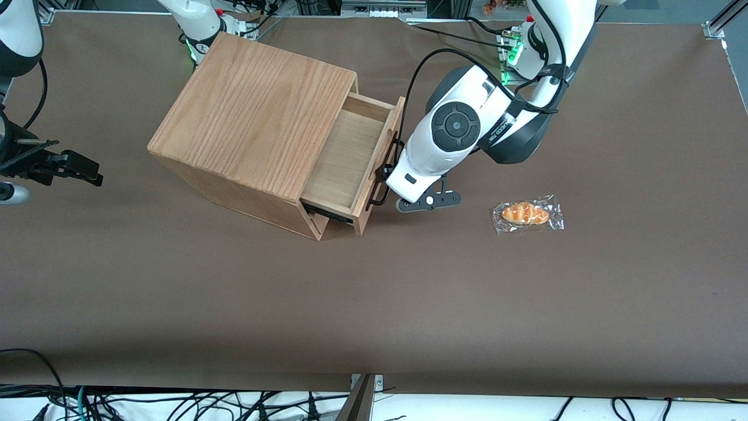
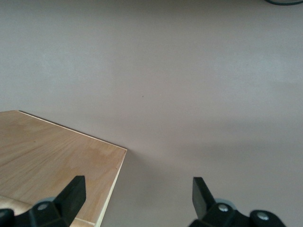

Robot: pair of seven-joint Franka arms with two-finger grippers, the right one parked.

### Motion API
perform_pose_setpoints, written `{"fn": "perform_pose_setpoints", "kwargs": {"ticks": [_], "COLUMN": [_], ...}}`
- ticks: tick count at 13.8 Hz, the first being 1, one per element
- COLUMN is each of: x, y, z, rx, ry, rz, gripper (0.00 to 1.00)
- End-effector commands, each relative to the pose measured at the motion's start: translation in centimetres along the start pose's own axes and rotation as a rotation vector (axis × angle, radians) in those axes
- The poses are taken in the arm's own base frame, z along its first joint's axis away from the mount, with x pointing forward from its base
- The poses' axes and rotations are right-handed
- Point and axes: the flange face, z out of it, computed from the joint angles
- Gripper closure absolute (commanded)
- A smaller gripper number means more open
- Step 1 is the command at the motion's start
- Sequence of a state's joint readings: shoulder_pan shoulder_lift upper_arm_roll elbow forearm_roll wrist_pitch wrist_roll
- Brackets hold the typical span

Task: Open top drawer with left arm
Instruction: 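Pull the handle with the left gripper, sliding the drawer out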

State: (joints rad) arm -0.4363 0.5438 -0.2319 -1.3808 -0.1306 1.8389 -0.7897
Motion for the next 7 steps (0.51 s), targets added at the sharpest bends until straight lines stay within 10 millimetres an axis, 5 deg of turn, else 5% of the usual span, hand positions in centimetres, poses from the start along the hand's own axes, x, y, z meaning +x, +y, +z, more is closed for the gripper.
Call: {"fn": "perform_pose_setpoints", "kwargs": {"ticks": [1,7], "x": [1.14,1.48], "y": [-2.56,-3.23], "z": [-1.8,-2.29], "rx": [0.067,0.07], "ry": [0.042,0.038], "rz": [0.008,0.019], "gripper": [0.0,0.0]}}
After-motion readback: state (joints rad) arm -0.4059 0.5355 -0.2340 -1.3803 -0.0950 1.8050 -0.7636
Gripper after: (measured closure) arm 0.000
